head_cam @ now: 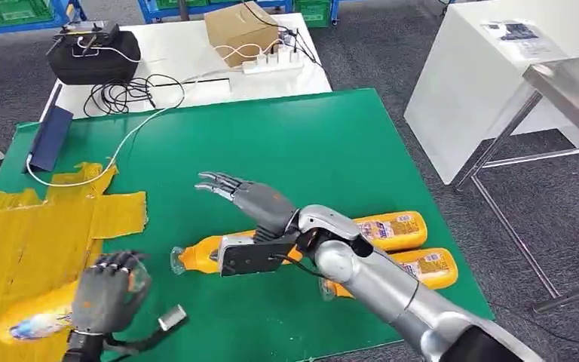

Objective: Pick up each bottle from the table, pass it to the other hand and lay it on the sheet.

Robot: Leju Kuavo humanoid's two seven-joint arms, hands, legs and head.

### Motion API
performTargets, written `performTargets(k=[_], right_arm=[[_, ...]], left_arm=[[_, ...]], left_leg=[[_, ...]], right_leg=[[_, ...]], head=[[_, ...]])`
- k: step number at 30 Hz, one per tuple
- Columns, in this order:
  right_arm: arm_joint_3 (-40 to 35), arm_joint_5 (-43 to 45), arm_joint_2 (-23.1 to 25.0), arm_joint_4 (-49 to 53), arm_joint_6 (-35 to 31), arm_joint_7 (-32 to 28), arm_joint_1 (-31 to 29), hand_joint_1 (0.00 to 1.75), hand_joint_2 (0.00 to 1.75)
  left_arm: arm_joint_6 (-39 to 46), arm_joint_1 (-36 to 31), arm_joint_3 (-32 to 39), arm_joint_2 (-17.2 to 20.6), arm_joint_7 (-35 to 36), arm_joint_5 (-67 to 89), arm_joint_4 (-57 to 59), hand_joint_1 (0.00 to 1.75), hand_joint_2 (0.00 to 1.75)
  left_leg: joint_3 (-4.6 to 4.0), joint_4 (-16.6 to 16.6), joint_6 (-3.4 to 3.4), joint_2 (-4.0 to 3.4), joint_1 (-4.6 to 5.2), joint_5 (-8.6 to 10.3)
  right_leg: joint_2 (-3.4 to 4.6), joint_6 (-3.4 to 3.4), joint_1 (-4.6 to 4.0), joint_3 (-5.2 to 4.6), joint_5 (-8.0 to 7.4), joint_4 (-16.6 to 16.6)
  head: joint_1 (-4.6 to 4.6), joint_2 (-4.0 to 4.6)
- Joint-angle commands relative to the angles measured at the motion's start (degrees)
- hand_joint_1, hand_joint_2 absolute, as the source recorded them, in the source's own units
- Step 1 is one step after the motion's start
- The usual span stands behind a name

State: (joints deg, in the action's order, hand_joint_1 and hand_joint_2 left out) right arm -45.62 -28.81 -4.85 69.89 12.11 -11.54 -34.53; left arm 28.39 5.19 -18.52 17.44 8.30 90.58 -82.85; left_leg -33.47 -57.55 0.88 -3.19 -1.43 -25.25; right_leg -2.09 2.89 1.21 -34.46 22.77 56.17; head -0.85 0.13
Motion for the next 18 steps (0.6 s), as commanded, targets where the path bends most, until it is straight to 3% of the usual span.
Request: performTargets(k=[1,6,18], right_arm=[[-6.35,0.26,1.36,-11.55,2.05,-0.17,-7.06,0.00,1.75],[-8.85,1.36,2.69,-13.80,3.89,0.27,-9.84,0.00,1.75],[-10.86,1.66,2.19,-15.30,5.52,1.70,-10.64,0.00,1.75]], left_arm=[[-3.45,-5.67,-3.80,2.18,-2.09,-0.58,22.02,1.75,1.75],[-2.76,-10.28,-6.16,2.08,-1.92,-0.58,36.87,1.75,1.75],[-2.89,-10.72,-1.77,-0.21,-4.38,-0.58,38.31,1.75,1.75]], left_leg=[[0.19,0.17,-0.07,0.32,0.06,0.03],[0.16,0.16,-0.09,0.24,0.03,0.02],[0.43,0.20,-0.17,0.38,0.04,0.10]], right_leg=[[0.07,-0.12,0.07,0.18,0.04,-0.06],[0.18,-0.13,0.04,0.13,0.00,-0.03],[0.15,-0.05,0.12,0.62,0.01,-0.04]], head=[[0.00,0.00],[0.02,0.00],[0.02,0.00]])
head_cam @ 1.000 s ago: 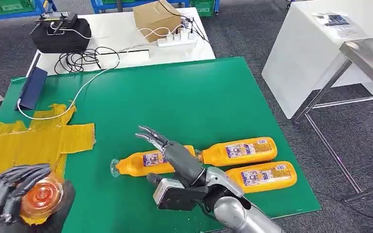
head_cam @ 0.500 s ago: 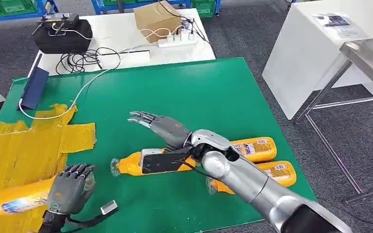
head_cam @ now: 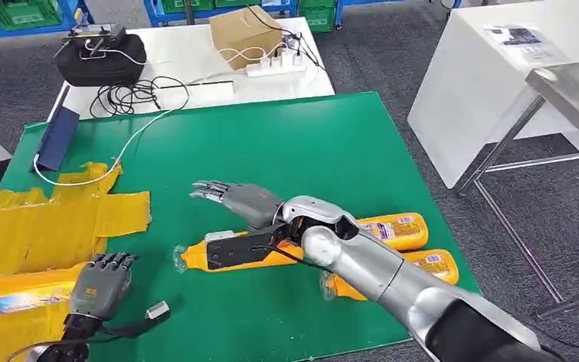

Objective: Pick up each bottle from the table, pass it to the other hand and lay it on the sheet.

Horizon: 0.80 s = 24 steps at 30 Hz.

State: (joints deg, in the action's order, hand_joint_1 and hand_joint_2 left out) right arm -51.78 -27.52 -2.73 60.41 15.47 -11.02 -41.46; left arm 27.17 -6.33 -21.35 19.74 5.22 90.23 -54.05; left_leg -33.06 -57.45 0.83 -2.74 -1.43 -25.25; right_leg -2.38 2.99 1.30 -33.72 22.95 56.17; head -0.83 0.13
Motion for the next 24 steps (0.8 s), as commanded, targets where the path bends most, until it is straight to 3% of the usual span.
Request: performTargets(k=[1,3,4,5,6,9,10,11,16,20,24], right_arm=[[-5.55,0.65,0.12,-7.03,3.22,1.59,-4.26,0.00,1.75],[-6.66,0.47,-0.10,-8.93,2.81,1.48,-4.76,0.00,1.75],[-7.24,0.03,-0.23,-10.14,2.99,1.73,-4.91,0.00,1.75],[-7.25,-0.11,-0.37,-11.11,2.48,1.67,-4.79,0.00,1.75],[-7.22,0.04,-0.12,-13.70,3.97,2.02,-4.19,0.00,1.75],[-7.54,-2.08,1.24,-21.57,0.05,-0.96,-2.09,0.00,1.75],[-7.62,-2.29,1.51,-22.73,-0.40,-1.30,-1.96,0.00,1.75],[-7.81,-2.55,1.80,-24.17,-0.32,-1.35,-1.86,0.00,1.75],[-7.50,-2.78,2.54,-26.63,-0.78,-1.31,-1.66,0.00,1.75],[-8.32,-5.31,4.24,-30.93,-2.27,-0.69,-1.66,0.00,1.75],[-8.56,-5.69,4.41,-31.52,-2.29,-0.68,-1.66,0.00,1.75]], left_arm=[[-1.73,0.57,3.25,-3.33,-2.56,-0.29,9.62,0.07,1.75],[-1.53,0.59,8.09,-5.02,-7.51,-2.96,8.03,0.00,1.75],[-2.59,1.05,10.14,-5.76,-14.10,-9.07,5.89,0.00,1.75],[-4.00,1.32,10.91,-5.51,-16.29,-11.07,3.64,0.00,1.75],[-9.10,2.47,13.36,-6.73,-24.19,-20.49,-0.21,0.00,1.75],[-14.32,4.92,16.85,-8.40,-30.46,-31.78,-8.96,0.00,1.75],[-15.46,5.25,17.65,-8.88,-31.98,-34.51,-10.96,0.00,1.75],[-20.24,5.15,20.05,-10.18,-33.40,-41.95,-13.10,0.00,0.00],[-24.17,3.65,21.79,-11.74,-32.45,-46.06,-14.54,0.00,0.00],[-35.78,3.96,27.62,-15.70,-35.57,-64.52,-21.12,0.00,0.00],[-37.28,4.04,28.32,-16.46,-35.09,-67.02,-21.94,0.00,0.00]], left_leg=[[0.03,0.09,-0.07,-0.10,-0.01,0.07],[0.03,0.13,-0.10,-0.09,0.00,0.12],[0.06,0.09,-0.07,-0.05,0.00,0.12],[-0.05,0.11,-0.10,-0.01,-0.02,0.21],[0.02,0.12,-0.10,-0.03,0.00,0.20],[-0.25,0.17,-0.23,0.14,-0.09,0.38],[0.26,0.14,-0.08,0.03,-0.01,0.21],[0.27,0.10,-0.06,0.04,-0.04,0.18],[-0.11,-0.04,-0.13,0.28,-0.04,0.25],[-0.41,-0.09,-0.17,0.19,-0.06,0.22],[-0.59,-0.09,-0.15,0.13,-0.04,0.21]], right_leg=[[0.50,-0.18,-0.02,-0.12,-0.21,-0.07],[0.55,-0.21,-0.02,-0.16,-0.27,-0.10],[0.44,-0.17,-0.02,-0.10,-0.24,-0.07],[0.48,-0.22,-0.04,-0.19,-0.31,-0.11],[0.47,-0.20,-0.02,-0.13,-0.29,-0.11],[0.58,-0.37,-0.13,-0.34,-0.52,-0.29],[0.27,-0.23,-0.02,0.14,-0.24,-0.15],[0.23,-0.22,-0.04,0.16,-0.21,-0.12],[0.05,-0.18,-0.06,-0.28,-0.21,-0.05],[0.14,-0.17,-0.09,-0.54,-0.21,-0.02],[0.13,-0.12,-0.09,-0.77,-0.20,0.00]], head=[[0.00,0.00],[0.00,0.00],[0.00,0.00],[0.00,0.00],[0.00,0.00],[0.00,0.00],[0.02,0.00],[0.00,0.00],[0.00,0.00],[0.02,0.00],[0.00,0.00]])
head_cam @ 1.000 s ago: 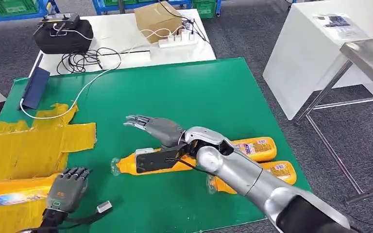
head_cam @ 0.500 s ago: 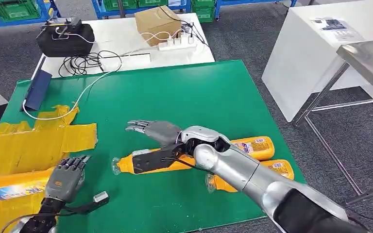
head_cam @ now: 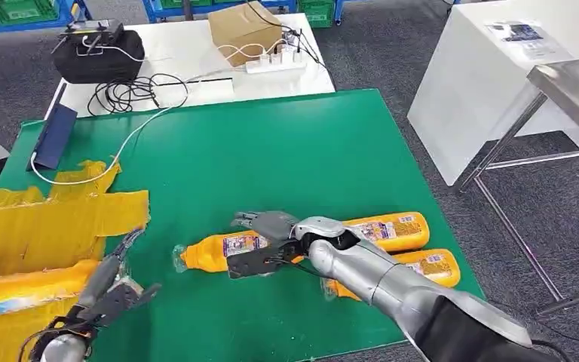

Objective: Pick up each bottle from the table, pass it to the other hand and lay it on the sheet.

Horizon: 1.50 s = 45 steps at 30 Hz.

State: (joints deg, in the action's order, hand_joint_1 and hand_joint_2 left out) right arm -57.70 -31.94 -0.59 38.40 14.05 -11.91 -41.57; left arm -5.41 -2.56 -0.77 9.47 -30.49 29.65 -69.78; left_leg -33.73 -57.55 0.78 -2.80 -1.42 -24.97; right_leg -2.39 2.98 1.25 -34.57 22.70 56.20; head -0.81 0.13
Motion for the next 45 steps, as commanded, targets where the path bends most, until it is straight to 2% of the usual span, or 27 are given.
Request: performTargets(k=[1,3,4,5,8,14,17,19,20,21,22,25,27,28,29,31,34,45], right_arm=[[-3.01,-1.71,2.44,-10.10,-0.33,0.42,-1.61,0.00,1.75],[-3.94,-2.54,2.75,-11.80,1.76,0.76,-1.47,0.00,1.75],[-5.43,-3.90,2.61,-12.68,2.93,1.18,-3.06,1.50,1.75],[-6.53,-4.03,2.60,-14.23,8.11,1.37,-3.36,1.75,1.75],[-7.15,-3.99,1.76,-15.56,8.39,0.46,-1.63,1.75,1.75],[-6.30,-3.08,2.10,-15.79,7.76,1.10,-1.30,1.75,1.75],[-2.96,-0.71,3.18,-15.49,4.34,2.28,-1.57,1.75,1.75],[2.87,3.13,4.96,-14.42,-1.71,3.31,-0.14,1.75,1.75],[3.07,3.10,5.41,-14.37,-1.96,3.97,-0.07,1.75,1.75],[14.14,11.08,7.34,-9.28,-12.49,-1.89,4.16,1.75,1.75],[19.72,15.40,8.42,-4.68,-14.41,-4.12,7.13,1.75,1.75],[20.74,13.99,7.88,1.30,-14.10,-1.65,10.19,1.75,1.75],[27.54,17.17,8.71,11.24,-16.46,-5.68,15.91,1.75,1.75],[27.93,16.60,8.52,14.06,-15.85,-4.95,17.35,1.75,1.75],[28.50,16.43,8.59,15.64,-15.76,-4.72,18.22,1.75,1.75],[30.16,16.78,9.49,19.90,-15.25,-5.85,20.72,1.75,1.75],[31.34,16.58,11.24,24.72,-14.57,-6.95,23.65,1.75,1.75],[31.42,16.55,11.14,24.69,-14.54,-6.96,23.63,1.75,1.75]], left_arm=[[-6.88,0.03,9.22,-7.23,0.13,-11.05,-6.37,0.00,0.00],[-10.96,-0.70,11.18,-8.62,0.84,-17.76,-7.41,0.00,0.00],[-13.14,-2.68,12.32,-9.79,1.92,-22.03,-9.87,0.00,0.00],[-15.47,-3.70,12.73,-10.55,2.89,-26.09,-10.60,0.00,0.00],[-15.85,-4.58,12.02,-11.47,4.50,-29.45,-11.73,0.00,0.00],[-15.53,-3.43,11.37,-11.21,4.44,-29.77,-12.27,0.00,0.00],[-15.84,-2.51,12.14,-11.31,5.14,-32.71,-12.55,0.00,0.00],[-16.37,0.08,13.84,-11.63,6.24,-35.79,-15.09,0.00,0.00],[-16.62,0.84,14.15,-11.50,6.30,-36.08,-15.79,0.00,0.00],[-17.03,4.52,16.43,-12.69,7.24,-39.30,-19.60,0.00,0.00],[-18.00,6.65,17.44,-13.27,7.94,-41.04,-21.80,0.00,0.00],[-19.05,8.77,18.39,-13.99,8.32,-41.57,-24.34,0.00,0.00],[-16.28,9.86,18.50,-15.53,7.33,-37.76,-26.68,0.00,0.00],[-16.13,10.11,18.17,-15.80,7.38,-37.36,-27.35,0.00,0.00],[-16.15,10.14,18.00,-15.95,7.44,-37.31,-27.51,0.00,1.75],[-15.75,10.49,17.36,-16.43,7.91,-36.62,-28.22,0.00,1.75],[-14.56,11.29,16.59,-17.04,6.51,-34.50,-29.87,0.00,1.75],[-14.60,11.29,16.63,-16.96,6.51,-34.50,-29.80,0.00,1.75]], left_leg=[[-0.01,0.02,-0.07,0.13,-0.02,-0.03],[0.01,0.01,-0.11,0.20,-0.03,-0.07],[-0.08,0.00,-0.11,0.27,-0.05,-0.05],[-0.12,-0.04,-0.13,0.26,-0.08,-0.07],[-0.27,-0.04,-0.09,0.40,-0.07,0.01],[0.06,0.07,-0.10,0.29,-0.08,-0.03],[0.09,0.05,-0.07,0.30,-0.07,-0.03],[0.09,0.06,-0.05,0.17,-0.03,-0.04],[0.15,0.08,-0.06,0.10,-0.06,-0.07],[0.13,0.06,-0.04,0.02,-0.06,-0.09],[0.21,0.11,-0.05,-0.05,-0.08,-0.12],[0.21,0.09,-0.06,-0.27,-0.10,-0.23],[0.03,0.02,-0.07,-0.09,-0.08,-0.23],[-0.17,0.01,-0.03,-0.03,-0.10,-0.17],[-0.07,0.02,-0.06,0.05,-0.15,-0.27],[-0.28,-0.06,-0.09,0.30,-0.11,-0.23],[-0.49,-0.04,-0.06,0.18,-0.08,-0.20],[-0.43,0.01,-0.05,0.20,-0.05,-0.20]], right_leg=[[0.09,-0.08,-0.02,-0.01,0.02,-0.03],[0.14,-0.12,-0.03,0.02,0.06,-0.01],[0.07,-0.12,-0.06,-0.03,0.04,-0.04],[0.13,-0.14,-0.08,-0.09,0.05,0.00],[-0.16,-0.08,-0.09,-0.19,0.05,-0.04],[0.04,-0.13,-0.09,0.09,0.03,-0.16],[0.03,-0.14,-0.08,0.11,0.02,-0.13],[0.10,-0.12,-0.04,0.06,0.02,-0.11],[0.23,-0.15,-0.08,0.09,0.01,-0.14],[0.23,-0.12,-0.07,0.07,0.01,-0.11],[0.36,-0.14,-0.09,0.12,0.01,-0.16],[0.63,-0.17,-0.12,0.06,0.04,-0.11],[0.46,-0.17,-0.10,-0.09,0.13,0.00],[0.28,-0.13,-0.13,-0.25,0.10,-0.03],[0.33,-0.19,-0.17,-0.14,0.20,-0.03],[0.09,-0.14,-0.13,-0.23,0.24,0.03],[0.15,-0.13,-0.12,-0.45,0.17,0.02],[0.16,-0.15,-0.09,-0.42,0.15,-0.03]], head=[[0.00,0.00],[-0.02,0.00],[-0.02,0.00],[0.00,0.00],[0.00,0.00],[0.00,0.00],[-0.02,0.00],[-0.02,0.00],[-0.02,0.00],[-0.02,0.00],[-0.02,0.00],[-0.02,0.00],[0.00,0.00],[-0.02,0.00],[0.00,0.00],[-0.02,0.00],[-0.02,0.00],[-0.02,0.00]])
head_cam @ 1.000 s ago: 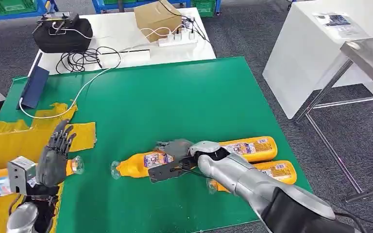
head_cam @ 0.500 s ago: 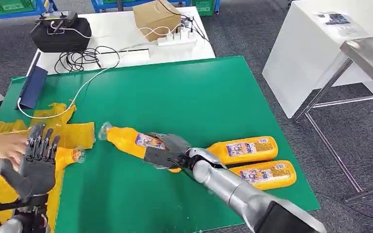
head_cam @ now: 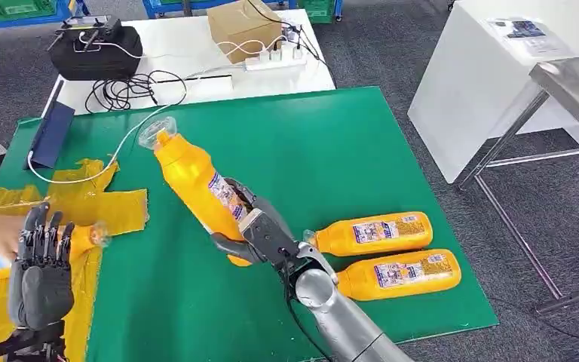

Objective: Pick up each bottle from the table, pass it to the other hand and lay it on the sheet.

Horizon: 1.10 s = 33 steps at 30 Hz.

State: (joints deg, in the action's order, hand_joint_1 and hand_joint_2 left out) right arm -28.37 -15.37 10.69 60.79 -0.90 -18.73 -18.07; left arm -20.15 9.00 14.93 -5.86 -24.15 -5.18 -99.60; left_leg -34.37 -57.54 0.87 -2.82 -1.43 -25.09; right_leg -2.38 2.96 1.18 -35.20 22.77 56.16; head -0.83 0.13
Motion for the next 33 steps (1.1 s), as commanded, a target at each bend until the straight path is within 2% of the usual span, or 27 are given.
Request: performTargets(k=[1,7,11,16,19,23,29,33], right_arm=[[2.08,-0.02,-0.14,2.31,0.41,-0.14,0.13,1.75,1.75],[2.50,-0.37,0.36,3.39,0.79,-1.57,0.83,1.75,1.75],[-0.36,-1.42,0.54,2.48,4.61,0.11,0.37,1.75,1.75],[-9.10,-4.70,1.36,-1.39,9.00,1.10,-1.63,1.75,1.75],[-18.71,-8.87,2.16,-3.65,12.17,1.74,-4.02,1.75,1.75],[-27.37,-8.75,3.11,-5.30,11.78,3.56,-6.03,1.75,1.75],[-30.47,-7.25,2.44,-7.14,11.76,3.68,-7.04,1.75,1.75],[-30.85,-6.92,2.54,-7.78,11.55,3.47,-7.46,1.75,1.75]], left_arm=[[0.14,-0.27,0.93,-1.63,0.17,0.33,0.02,0.00,1.75],[0.02,-0.31,0.83,-1.78,0.02,0.66,0.11,0.00,1.75],[-1.32,-0.36,-0.92,-1.57,0.07,0.67,0.80,0.00,1.75],[-3.35,-0.30,-5.46,-1.35,0.22,1.65,0.68,0.00,1.75],[-5.64,0.28,-11.62,-0.49,0.54,4.62,0.24,0.00,1.75],[-3.24,0.26,-17.19,0.69,0.35,5.75,1.21,0.00,1.75],[-3.03,-0.88,-18.09,1.60,0.84,5.41,3.13,0.00,1.75],[-3.67,-1.17,-18.08,1.99,1.10,4.82,3.80,0.00,1.75]], left_leg=[[0.20,0.00,-0.12,0.20,-0.06,-0.08],[0.14,0.02,-0.09,0.18,-0.03,-0.05],[0.13,0.03,-0.08,0.18,-0.01,-0.03],[0.20,0.03,-0.10,0.16,-0.02,-0.05],[0.19,0.03,-0.09,0.09,-0.03,-0.06],[0.15,0.03,-0.08,0.06,-0.02,-0.06],[0.38,0.12,-0.13,0.22,-0.02,-0.07],[0.20,0.08,-0.07,0.19,-0.03,-0.01]], right_leg=[[0.15,-0.12,-0.04,0.20,0.06,-0.02],[0.09,-0.09,-0.01,0.14,0.04,-0.01],[0.08,-0.09,0.00,0.13,0.04,-0.02],[0.14,-0.11,0.00,0.18,0.04,-0.01],[0.20,-0.10,-0.01,0.15,0.03,-0.01],[0.19,-0.09,-0.01,0.11,0.03,0.00],[0.18,-0.15,0.01,0.35,0.07,-0.07],[0.05,-0.10,-0.02,0.19,0.03,-0.07]], head=[[0.00,0.00],[0.00,0.00],[0.02,0.00],[0.00,0.00],[0.00,0.00],[0.00,0.00],[0.00,0.00],[0.00,0.00]])
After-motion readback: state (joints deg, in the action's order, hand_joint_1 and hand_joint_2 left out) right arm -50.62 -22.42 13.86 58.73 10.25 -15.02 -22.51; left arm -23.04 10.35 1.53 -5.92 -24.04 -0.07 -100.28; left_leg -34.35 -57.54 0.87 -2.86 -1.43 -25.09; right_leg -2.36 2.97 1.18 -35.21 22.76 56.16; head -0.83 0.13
